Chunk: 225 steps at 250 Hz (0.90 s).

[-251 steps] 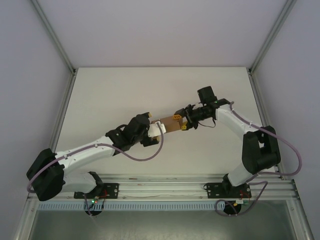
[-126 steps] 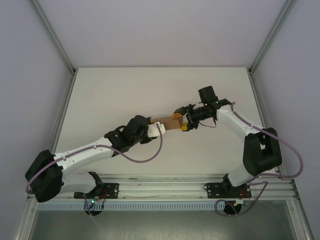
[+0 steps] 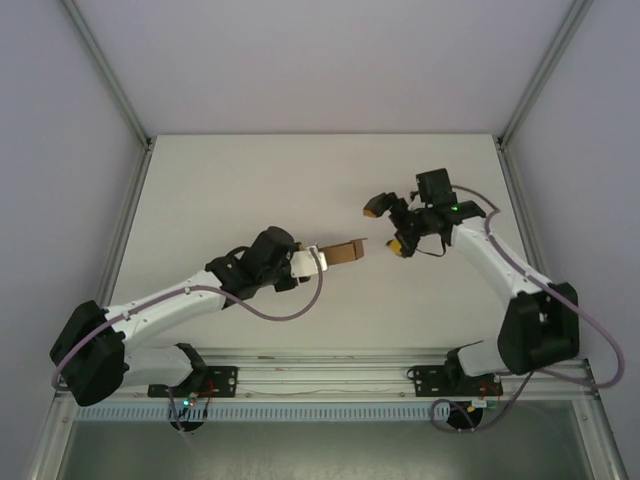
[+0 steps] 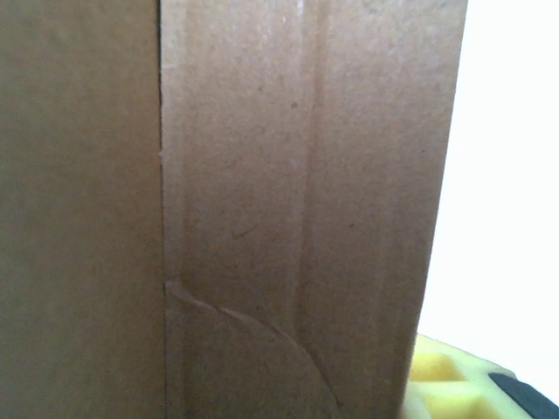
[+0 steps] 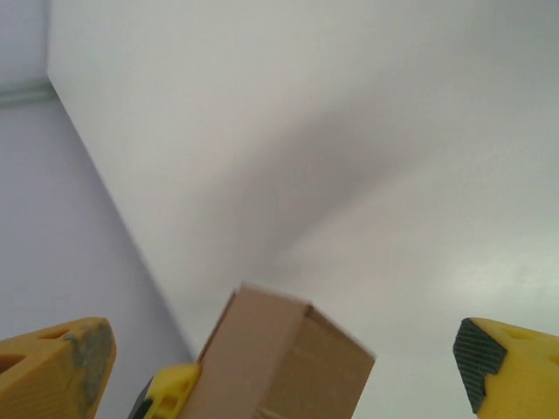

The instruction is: Assemble paper box

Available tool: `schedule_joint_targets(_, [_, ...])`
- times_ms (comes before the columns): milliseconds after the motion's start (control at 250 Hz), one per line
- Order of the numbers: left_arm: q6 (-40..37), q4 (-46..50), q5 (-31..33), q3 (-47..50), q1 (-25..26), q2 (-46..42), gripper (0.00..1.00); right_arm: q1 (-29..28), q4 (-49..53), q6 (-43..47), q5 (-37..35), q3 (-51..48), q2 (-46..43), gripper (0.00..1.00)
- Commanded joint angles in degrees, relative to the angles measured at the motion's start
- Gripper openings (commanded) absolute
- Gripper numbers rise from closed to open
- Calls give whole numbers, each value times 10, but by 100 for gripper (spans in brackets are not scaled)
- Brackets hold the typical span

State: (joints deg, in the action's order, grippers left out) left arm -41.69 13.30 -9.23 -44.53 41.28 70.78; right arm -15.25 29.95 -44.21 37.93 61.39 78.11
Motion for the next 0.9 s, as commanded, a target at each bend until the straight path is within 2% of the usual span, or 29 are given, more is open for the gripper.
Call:
schedule_joint_targets(0, [-16,77,-120,-36,-34,14,42,3,-87,147,-189,-31,-77,100])
schedule_joint_targets(80, [-22,101,-146,-51,-55,30,43,18,-154,177,-225,-74,-114,100])
schedule_joint_targets(128, [-24,117,-152,-65,-61,45,43,27,-201,253,-183,-94,-129,100])
schedule_joint_targets(188, [-38,166,-157,-95,-61,72,44,27,-210,348,-125,-102,-149,100])
schedule_joint_targets(244, [-33,194,-143,-119,-61,102,44,26,-181,448,-37,-96,-157,100])
schedule_joint_targets(336, [-22,220,-134,-154,-62,153,41,16,-94,591,54,-74,-157,97])
schedule_joint_targets(488, [-12,275,-134,-217,-62,224,43,-22,-4,792,81,-79,-146,96])
schedule_joint_targets(695, [-16,296,-123,-239,-62,257,46,-46,-1,818,36,-51,-75,87])
schedule_joint_targets(895, [-14,296,-128,-241,-61,259,47,-61,34,856,45,-2,4,73])
